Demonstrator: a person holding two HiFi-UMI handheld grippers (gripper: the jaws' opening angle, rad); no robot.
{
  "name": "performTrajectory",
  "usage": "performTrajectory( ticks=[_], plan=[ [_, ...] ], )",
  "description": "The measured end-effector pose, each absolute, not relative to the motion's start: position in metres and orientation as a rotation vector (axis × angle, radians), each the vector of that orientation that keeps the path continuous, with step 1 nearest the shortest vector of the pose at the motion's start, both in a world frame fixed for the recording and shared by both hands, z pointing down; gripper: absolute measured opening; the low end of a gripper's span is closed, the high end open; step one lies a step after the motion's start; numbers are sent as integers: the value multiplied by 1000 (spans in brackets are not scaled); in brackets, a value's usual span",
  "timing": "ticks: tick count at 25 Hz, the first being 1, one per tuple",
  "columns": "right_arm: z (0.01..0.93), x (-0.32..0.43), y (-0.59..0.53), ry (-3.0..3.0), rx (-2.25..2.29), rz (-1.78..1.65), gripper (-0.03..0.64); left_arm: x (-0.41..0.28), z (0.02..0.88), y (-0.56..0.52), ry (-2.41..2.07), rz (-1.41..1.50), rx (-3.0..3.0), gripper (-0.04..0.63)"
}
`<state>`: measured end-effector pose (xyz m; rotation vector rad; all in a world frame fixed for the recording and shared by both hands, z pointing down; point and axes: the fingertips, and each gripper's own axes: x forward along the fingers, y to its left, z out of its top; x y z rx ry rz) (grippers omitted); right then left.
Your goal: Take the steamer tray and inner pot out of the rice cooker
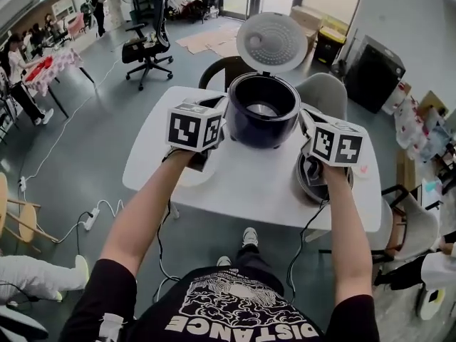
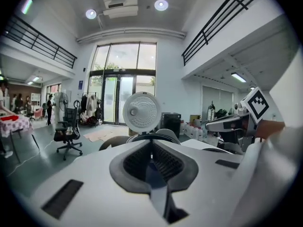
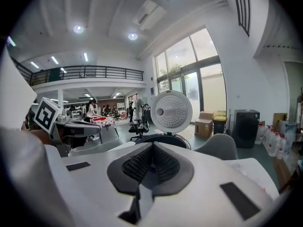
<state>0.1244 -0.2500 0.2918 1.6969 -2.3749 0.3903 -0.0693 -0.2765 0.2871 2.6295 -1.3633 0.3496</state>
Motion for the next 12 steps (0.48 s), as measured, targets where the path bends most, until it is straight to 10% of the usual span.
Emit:
performTrajectory(
  ticks=[12],
  plan=[
    [287, 119, -242, -2357, 1798, 62, 12, -101, 294, -269, -1520, 336, 2681, 14]
  ],
)
